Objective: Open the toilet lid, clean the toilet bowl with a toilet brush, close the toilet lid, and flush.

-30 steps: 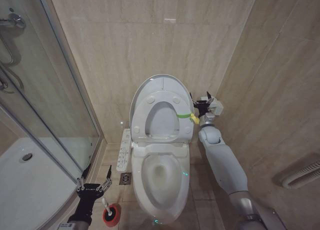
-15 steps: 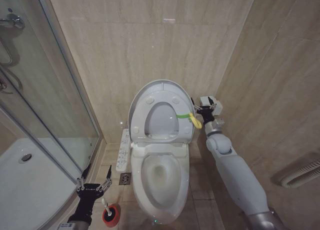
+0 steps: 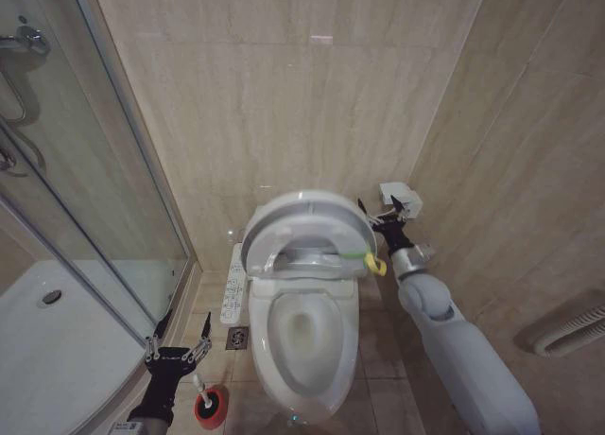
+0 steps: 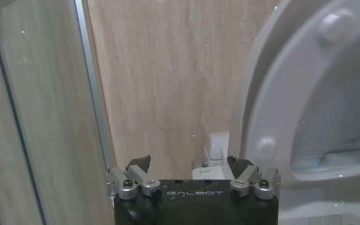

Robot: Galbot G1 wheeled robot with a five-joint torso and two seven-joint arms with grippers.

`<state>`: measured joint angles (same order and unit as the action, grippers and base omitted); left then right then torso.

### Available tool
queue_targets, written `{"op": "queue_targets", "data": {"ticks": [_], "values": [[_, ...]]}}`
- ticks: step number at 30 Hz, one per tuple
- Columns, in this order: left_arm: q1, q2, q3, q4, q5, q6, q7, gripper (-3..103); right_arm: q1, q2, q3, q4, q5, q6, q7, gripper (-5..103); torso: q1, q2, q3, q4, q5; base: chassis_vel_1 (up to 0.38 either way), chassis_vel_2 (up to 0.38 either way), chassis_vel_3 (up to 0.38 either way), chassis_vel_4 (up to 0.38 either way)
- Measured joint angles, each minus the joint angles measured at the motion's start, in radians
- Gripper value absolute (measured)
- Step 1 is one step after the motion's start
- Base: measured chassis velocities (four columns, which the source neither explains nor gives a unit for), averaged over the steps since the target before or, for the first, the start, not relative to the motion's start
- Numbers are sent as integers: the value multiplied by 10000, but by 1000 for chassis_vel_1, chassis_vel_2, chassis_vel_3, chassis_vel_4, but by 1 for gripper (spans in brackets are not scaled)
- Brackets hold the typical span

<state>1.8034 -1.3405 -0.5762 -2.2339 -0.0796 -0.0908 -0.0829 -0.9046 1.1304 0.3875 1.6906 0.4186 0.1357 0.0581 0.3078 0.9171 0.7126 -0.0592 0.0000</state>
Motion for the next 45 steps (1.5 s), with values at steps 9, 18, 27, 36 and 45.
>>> {"op": "queue_targets", "data": {"ticks": [9, 18, 27, 36, 45], "values": [[-1, 0, 0, 0, 0, 0, 0, 82, -1242, -32, 593, 684, -579, 389, 306, 100, 0, 0, 0, -1, 0, 0, 0, 0, 0], [0, 0, 0, 0, 0, 0, 0, 82, -1121, 222, 604, 507, -753, 873, 580, 100, 1, 0, 1, 1, 0, 0, 0, 0, 0], [0, 0, 0, 0, 0, 0, 0, 82, -1126, 268, 688, 457, -938, 849, 688, 100, 2, -2, 1, 0, 0, 0, 0, 0, 0], [-1, 0, 0, 0, 0, 0, 0, 82, -1205, 385, 724, 449, -986, 934, 709, 100, 5, -2, 2, 2, 0, 18, -21, -18, 12], [0, 0, 0, 0, 0, 0, 0, 82, -1308, 492, 691, 521, -1023, 1017, 705, 100, -5, 0, -1, -3, -3, 145, -149, -136, 126]]}}
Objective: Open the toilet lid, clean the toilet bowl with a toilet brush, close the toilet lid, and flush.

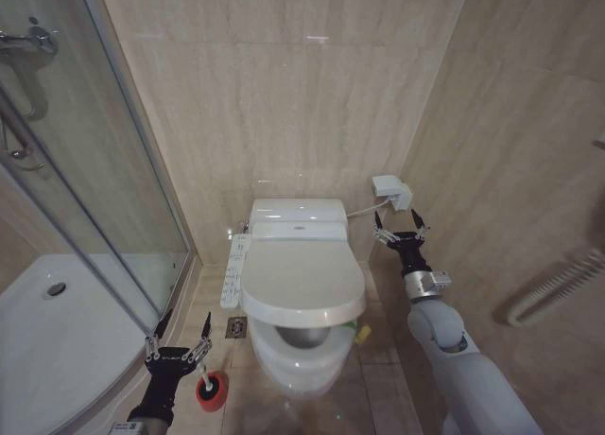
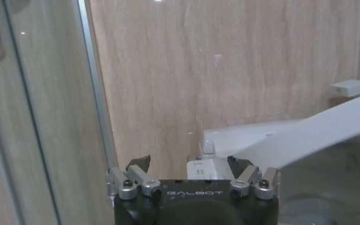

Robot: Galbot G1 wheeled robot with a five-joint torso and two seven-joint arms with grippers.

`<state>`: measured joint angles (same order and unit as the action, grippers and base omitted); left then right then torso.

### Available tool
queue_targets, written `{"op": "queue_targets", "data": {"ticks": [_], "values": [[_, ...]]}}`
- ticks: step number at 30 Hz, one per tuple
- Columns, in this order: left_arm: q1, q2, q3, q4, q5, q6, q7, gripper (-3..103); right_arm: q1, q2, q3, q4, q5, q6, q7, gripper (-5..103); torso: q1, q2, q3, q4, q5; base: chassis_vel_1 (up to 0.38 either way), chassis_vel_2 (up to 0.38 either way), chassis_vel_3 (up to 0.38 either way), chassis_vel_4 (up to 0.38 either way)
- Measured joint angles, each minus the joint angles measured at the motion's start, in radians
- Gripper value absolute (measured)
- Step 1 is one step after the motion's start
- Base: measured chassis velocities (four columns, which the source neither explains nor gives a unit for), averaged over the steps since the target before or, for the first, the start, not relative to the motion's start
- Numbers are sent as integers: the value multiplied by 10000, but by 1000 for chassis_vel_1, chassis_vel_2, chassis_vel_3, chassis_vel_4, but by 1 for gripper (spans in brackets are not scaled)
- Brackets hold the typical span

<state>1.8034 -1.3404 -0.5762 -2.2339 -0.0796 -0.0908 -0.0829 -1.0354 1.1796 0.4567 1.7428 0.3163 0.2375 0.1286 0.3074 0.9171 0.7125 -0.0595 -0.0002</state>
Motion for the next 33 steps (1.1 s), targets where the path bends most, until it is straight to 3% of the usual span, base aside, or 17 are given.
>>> {"op": "queue_targets", "data": {"ticks": [21, 33], "values": [[-1, 0, 0, 0, 0, 0, 0, 82, -1725, 897, 33, 1339, -1144, 244, 166, 100, 4, -1, 1, 2, 2, 13, -14, -9, 15], [-1, 0, 0, 0, 0, 0, 0, 82, -2059, 1184, 152, 1643, -1329, 279, 240, 100, 5, -1, 2, 2, 3, 0, 0, 0, 0]]}}
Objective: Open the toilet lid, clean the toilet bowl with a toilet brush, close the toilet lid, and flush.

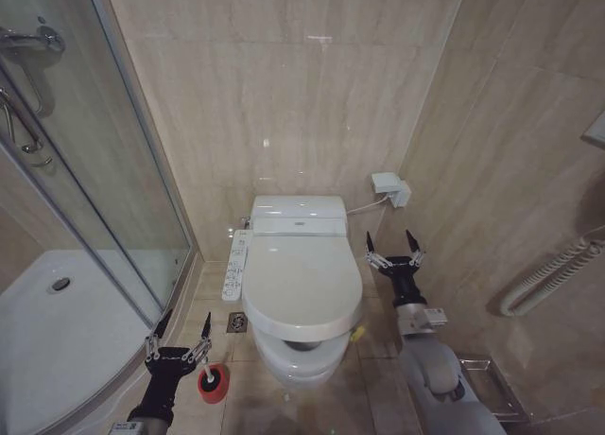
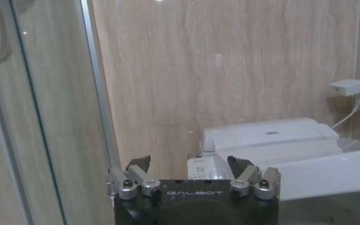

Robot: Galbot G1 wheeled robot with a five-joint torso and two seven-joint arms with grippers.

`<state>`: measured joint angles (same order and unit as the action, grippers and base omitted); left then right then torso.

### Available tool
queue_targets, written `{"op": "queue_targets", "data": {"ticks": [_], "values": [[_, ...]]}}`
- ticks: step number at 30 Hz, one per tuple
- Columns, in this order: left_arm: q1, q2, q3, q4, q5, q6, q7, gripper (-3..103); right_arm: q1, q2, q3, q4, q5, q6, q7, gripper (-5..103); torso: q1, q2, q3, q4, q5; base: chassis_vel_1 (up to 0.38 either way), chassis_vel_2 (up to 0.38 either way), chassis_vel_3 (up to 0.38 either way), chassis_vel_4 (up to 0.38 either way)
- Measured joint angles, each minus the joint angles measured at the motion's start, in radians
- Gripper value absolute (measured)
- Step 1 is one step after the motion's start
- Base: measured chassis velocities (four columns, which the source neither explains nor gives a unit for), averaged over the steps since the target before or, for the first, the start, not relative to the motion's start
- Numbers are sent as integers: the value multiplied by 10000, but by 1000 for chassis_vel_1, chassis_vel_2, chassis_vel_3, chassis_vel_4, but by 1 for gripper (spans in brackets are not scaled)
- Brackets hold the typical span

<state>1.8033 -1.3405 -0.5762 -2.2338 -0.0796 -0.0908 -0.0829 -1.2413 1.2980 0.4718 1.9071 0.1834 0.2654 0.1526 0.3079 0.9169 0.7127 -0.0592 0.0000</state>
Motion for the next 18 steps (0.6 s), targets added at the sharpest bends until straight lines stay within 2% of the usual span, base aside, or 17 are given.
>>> {"op": "queue_targets", "data": {"ticks": [18], "values": [[0, 0, 0, 0, 0, 0, 0, 82, -389, 279, 46, 115, -103, 130, 18, 100, 0, 1, 0, 0, 0, 0, 0, 0, 0]]}}
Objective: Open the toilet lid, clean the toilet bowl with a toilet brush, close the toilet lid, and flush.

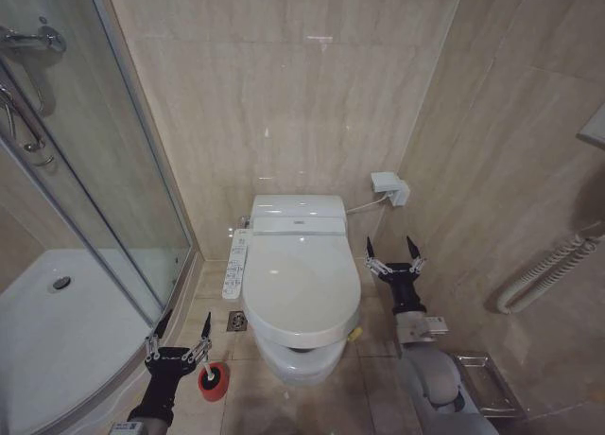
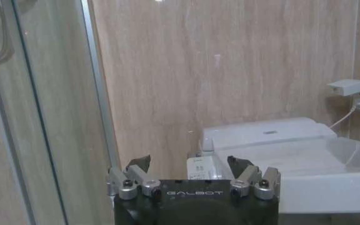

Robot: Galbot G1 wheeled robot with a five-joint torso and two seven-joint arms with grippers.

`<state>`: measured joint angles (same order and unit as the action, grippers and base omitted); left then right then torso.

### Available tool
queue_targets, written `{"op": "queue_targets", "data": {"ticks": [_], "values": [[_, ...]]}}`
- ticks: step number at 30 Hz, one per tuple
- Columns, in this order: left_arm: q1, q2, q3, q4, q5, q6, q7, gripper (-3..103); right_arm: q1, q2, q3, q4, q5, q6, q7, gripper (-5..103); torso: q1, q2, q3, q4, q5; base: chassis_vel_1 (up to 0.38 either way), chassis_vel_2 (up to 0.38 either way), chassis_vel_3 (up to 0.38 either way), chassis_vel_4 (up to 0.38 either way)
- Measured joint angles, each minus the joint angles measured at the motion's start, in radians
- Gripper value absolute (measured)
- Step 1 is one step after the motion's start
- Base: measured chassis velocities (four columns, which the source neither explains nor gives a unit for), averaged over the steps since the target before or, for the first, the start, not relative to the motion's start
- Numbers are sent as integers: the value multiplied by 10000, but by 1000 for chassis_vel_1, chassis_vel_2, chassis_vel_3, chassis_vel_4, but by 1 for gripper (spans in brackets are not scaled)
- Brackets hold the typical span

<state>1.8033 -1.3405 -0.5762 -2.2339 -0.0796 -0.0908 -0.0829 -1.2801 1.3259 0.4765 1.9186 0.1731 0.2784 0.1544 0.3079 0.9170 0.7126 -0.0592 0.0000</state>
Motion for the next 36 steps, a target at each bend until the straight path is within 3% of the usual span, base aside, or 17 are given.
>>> {"op": "queue_targets", "data": {"ticks": [36], "values": [[0, 0, -1, 0, 0, 0, 0, 82, -364, 104, 260, 60, -52, 256, 58, 100, 0, 0, 0, 1, 0, 39, -5, -36, 4]]}}
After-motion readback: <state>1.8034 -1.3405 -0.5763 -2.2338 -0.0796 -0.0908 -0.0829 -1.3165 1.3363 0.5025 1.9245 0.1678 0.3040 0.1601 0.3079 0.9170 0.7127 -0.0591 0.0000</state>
